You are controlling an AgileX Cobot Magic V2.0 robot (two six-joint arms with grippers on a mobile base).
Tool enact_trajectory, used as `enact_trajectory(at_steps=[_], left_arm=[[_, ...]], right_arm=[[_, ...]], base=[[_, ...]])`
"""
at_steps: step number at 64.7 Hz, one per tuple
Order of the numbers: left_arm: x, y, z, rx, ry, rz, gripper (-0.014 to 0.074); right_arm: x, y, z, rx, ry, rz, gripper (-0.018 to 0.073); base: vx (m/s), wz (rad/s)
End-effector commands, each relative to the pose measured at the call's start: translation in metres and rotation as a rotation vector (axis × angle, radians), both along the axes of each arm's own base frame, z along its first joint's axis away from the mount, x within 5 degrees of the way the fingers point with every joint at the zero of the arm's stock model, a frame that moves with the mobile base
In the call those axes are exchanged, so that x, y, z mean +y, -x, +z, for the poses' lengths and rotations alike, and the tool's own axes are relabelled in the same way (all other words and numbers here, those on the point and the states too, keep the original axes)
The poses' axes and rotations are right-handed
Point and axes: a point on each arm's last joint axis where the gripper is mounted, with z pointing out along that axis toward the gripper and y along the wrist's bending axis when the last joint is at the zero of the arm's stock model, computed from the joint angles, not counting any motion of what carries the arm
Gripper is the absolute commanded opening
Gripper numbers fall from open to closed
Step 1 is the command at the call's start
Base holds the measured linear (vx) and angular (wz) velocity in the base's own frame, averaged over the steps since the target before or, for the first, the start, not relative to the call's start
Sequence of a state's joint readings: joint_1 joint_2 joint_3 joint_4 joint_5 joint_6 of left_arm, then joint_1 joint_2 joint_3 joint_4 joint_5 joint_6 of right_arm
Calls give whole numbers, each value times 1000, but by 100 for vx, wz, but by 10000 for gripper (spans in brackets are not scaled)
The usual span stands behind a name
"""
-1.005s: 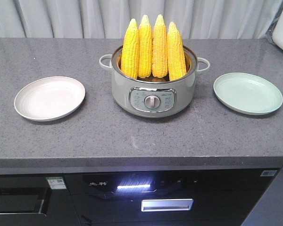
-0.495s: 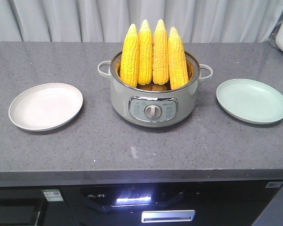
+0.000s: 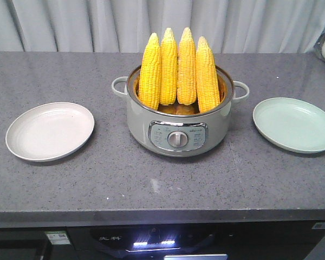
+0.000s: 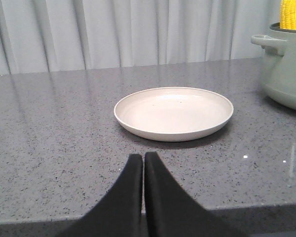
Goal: Distribute corn equally
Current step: 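Drive closer and center the base in front of the corn pot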
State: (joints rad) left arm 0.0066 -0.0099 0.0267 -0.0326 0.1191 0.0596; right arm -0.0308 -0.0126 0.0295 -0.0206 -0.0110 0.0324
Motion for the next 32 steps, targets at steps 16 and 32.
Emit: enact_trajectory(at_steps=[16,32], left_arm=[[0,1,9,-96,11,4,-6],[0,1,9,-96,11,4,-6]], right_arm=[[0,1,4,-70,19,-6,-4],[0,1,4,-70,19,-6,-4]], base=[[5,0],[5,0]])
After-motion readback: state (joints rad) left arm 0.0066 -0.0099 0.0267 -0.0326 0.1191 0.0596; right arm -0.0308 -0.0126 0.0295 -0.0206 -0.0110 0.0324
